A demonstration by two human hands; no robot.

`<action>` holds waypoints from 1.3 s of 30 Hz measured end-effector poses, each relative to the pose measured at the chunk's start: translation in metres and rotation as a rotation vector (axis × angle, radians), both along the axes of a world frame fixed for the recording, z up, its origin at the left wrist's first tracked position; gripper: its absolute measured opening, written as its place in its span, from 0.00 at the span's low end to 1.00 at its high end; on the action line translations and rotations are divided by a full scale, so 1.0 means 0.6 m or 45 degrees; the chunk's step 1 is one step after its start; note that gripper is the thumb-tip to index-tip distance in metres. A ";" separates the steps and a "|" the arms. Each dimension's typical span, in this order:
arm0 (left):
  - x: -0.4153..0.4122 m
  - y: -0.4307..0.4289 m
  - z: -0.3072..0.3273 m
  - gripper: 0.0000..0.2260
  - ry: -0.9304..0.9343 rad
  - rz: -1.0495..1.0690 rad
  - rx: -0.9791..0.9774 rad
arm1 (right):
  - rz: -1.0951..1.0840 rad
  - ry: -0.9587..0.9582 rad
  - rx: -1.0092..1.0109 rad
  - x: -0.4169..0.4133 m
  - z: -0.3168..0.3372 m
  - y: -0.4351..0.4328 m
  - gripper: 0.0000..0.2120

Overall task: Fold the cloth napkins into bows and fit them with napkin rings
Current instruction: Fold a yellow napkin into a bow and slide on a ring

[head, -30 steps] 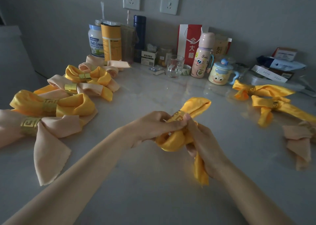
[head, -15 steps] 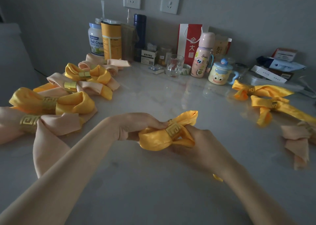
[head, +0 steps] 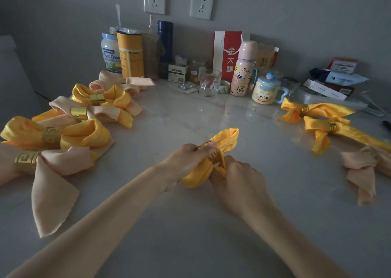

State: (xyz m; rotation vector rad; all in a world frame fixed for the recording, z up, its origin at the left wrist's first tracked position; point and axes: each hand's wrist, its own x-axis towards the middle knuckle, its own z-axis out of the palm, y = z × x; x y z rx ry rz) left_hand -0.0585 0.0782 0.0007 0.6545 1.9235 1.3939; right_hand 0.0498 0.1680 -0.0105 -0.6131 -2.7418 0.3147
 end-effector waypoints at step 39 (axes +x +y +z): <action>0.018 0.002 0.012 0.12 -0.585 0.245 0.518 | 0.204 0.591 -0.652 0.001 0.010 0.022 0.22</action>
